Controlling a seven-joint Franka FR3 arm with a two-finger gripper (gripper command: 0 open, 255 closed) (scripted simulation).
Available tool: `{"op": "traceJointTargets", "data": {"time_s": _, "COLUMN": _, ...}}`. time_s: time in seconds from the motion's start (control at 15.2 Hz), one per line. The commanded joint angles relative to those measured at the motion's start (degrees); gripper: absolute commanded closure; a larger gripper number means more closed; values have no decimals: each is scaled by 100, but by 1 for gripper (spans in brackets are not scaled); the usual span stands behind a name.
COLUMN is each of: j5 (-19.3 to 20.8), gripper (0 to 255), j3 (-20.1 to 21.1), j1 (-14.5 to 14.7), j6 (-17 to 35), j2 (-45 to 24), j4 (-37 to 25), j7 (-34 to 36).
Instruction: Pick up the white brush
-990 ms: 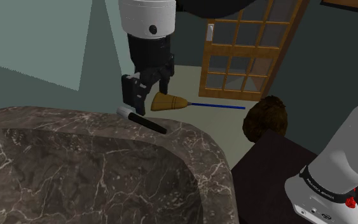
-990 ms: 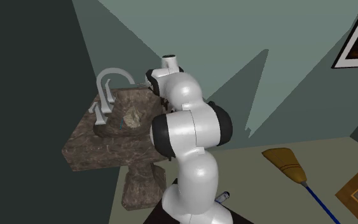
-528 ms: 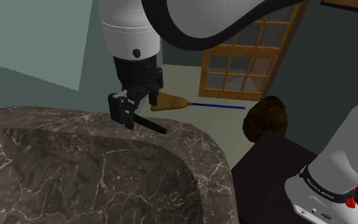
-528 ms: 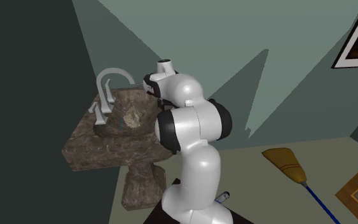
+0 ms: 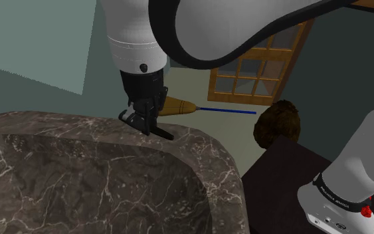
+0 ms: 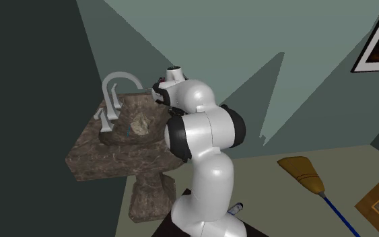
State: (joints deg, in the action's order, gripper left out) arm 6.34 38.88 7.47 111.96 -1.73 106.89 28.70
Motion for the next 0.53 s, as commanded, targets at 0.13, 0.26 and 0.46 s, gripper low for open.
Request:
{"op": "traceJointTargets", "data": {"time_s": 0.13, "j5": 2, "gripper": 255, "j3": -4, "j1": -3, "j6": -6, "j2": -14, "j4": 3, "j7": -4}}
{"op": "traceJointTargets", "data": {"time_s": 0.26, "j5": 0, "gripper": 255, "j3": -3, "j1": -3, "j6": -8, "j2": -12, "j4": 4, "j7": -4}}
{"op": "traceJointTargets", "data": {"time_s": 0.46, "j5": -30, "gripper": 255, "j3": -3, "j1": -6, "j6": -151, "j2": 24, "j4": -114, "j7": -30}}
